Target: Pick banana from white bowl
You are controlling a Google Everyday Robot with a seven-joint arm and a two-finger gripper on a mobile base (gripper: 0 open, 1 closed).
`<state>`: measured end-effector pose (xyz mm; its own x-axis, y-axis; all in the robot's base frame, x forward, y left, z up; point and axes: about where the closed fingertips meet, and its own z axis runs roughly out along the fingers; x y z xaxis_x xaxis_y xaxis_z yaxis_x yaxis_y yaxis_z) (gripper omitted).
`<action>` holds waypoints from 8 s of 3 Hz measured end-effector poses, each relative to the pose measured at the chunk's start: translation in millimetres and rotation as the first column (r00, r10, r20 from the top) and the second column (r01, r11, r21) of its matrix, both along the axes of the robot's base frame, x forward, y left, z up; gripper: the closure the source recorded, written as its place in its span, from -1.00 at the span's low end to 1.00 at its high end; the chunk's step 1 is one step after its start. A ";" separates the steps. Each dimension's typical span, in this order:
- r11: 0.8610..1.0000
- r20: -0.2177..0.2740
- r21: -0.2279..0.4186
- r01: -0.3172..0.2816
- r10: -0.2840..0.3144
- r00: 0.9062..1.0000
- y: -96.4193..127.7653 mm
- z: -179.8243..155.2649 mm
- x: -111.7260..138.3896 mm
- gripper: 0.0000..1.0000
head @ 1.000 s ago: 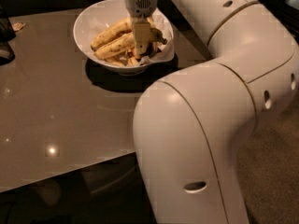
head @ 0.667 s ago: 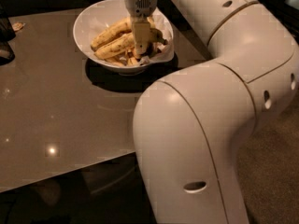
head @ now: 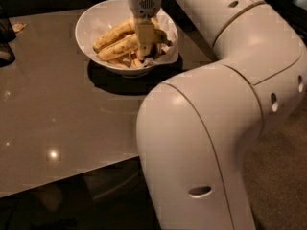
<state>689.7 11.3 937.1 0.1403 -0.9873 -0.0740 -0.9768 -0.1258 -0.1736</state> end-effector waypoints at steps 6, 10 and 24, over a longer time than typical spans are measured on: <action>1.000 0.000 0.000 0.000 0.000 1.000 0.0 -8.3 0.0 0.63; 1.000 0.036 0.021 -0.001 0.000 0.999 6.0 -6.7 9.0 -1.00; 0.964 0.247 0.267 -0.014 -0.054 0.967 5.4 71.5 -11.5 1.00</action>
Offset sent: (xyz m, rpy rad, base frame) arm -0.0493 0.0032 0.0538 0.0117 -0.1048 0.0472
